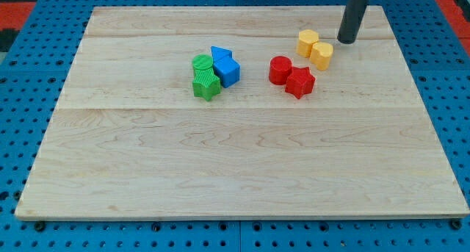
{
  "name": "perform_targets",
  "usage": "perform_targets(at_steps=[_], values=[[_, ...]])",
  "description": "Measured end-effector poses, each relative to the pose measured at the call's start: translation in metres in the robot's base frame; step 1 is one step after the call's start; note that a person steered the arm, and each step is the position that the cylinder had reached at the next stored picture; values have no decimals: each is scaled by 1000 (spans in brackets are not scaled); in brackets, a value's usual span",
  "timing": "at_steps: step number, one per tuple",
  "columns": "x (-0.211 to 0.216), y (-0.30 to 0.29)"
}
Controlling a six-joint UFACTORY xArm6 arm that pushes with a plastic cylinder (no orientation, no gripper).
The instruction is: Move the blue cube and blue triangle towards the up
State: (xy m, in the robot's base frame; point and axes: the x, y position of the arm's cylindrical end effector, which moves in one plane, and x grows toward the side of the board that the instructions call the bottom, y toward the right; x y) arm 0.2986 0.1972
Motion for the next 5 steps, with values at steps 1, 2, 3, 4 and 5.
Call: perform_targets(at_steps=[1,2,3,4,5], values=[[13,-6],[24,-38],[27,-48],[32,-23],[45,-11]])
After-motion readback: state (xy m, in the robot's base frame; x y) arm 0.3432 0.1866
